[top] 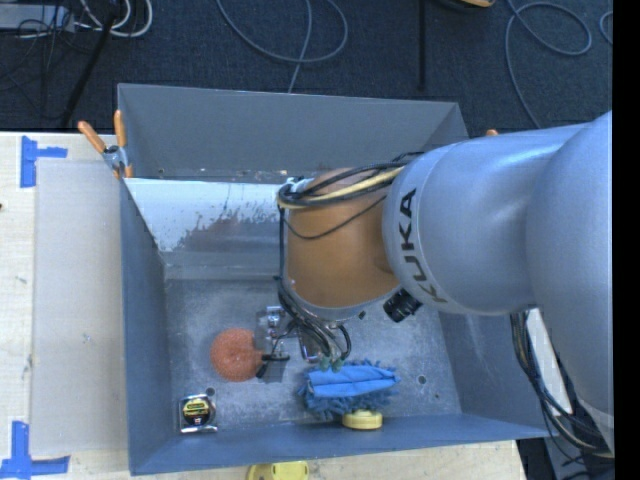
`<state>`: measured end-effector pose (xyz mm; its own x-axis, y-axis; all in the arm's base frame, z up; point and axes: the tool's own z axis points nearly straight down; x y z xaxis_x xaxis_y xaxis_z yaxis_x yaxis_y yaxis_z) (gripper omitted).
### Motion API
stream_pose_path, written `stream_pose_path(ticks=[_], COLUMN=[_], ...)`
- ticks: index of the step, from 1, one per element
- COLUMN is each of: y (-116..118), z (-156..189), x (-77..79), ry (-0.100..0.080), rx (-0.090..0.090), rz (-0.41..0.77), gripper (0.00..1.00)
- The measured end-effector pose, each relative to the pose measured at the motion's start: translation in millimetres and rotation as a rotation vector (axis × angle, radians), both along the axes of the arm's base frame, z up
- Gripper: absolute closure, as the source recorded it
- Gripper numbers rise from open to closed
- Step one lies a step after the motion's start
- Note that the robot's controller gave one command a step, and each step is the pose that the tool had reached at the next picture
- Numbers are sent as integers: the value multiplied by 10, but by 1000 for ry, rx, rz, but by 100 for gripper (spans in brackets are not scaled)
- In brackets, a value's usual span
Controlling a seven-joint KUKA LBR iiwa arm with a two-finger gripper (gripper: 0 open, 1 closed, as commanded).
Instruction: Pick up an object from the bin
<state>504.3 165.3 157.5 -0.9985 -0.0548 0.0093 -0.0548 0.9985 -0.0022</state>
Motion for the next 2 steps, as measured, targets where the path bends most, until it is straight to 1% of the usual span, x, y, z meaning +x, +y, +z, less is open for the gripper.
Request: stream_pose_path(ticks=[1,2], y=[-51,-91], z=[320,444], x=[13,72], ry=[-17,3], rx=[7,0], rz=[30,13], gripper=[100,100])
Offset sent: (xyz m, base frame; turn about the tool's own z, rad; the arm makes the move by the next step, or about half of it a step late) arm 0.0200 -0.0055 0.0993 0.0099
